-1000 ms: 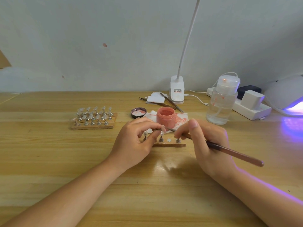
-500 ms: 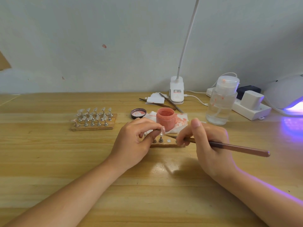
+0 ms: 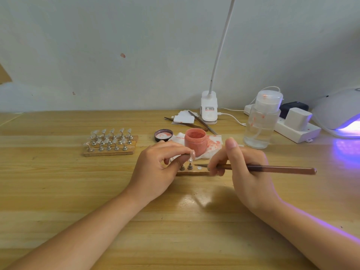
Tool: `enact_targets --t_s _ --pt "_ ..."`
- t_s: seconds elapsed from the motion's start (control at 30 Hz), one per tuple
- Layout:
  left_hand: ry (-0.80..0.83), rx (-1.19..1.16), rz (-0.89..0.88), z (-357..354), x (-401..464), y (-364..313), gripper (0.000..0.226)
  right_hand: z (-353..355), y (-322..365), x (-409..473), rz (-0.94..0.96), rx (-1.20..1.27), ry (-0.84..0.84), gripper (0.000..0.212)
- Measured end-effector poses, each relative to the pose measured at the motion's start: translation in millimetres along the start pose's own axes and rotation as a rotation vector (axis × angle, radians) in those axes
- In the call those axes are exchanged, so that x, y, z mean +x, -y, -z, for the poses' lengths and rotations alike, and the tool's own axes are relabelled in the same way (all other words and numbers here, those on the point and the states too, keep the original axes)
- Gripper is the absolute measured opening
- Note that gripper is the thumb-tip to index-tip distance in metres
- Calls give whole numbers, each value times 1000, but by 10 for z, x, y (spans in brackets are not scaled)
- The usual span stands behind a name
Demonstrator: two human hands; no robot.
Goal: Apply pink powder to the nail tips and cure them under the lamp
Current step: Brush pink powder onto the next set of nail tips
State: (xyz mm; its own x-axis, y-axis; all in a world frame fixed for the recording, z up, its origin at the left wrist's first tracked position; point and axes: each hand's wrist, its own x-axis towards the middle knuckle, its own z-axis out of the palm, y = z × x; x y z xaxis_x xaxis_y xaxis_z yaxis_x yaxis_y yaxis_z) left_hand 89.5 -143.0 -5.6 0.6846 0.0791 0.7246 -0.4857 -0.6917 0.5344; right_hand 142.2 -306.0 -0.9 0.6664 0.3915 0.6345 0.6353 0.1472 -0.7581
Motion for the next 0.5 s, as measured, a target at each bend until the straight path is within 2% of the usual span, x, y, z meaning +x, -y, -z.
enact_targets --t_s 0.13,0.3,0.43,0.5 --pt "-5 22 -14 6 1 -6 22 -8 3 14 70 -35 -30 47" --pt "-19 17 -11 -2 -3 0 20 -9 7 7 -4 2 -31 49" --pt "-24 10 -3 0 -3 -3 21 -15 6 17 80 -73 -52 44" --pt "-24 14 2 -3 -3 4 21 -12 -1 15 26 -67 -26 44"
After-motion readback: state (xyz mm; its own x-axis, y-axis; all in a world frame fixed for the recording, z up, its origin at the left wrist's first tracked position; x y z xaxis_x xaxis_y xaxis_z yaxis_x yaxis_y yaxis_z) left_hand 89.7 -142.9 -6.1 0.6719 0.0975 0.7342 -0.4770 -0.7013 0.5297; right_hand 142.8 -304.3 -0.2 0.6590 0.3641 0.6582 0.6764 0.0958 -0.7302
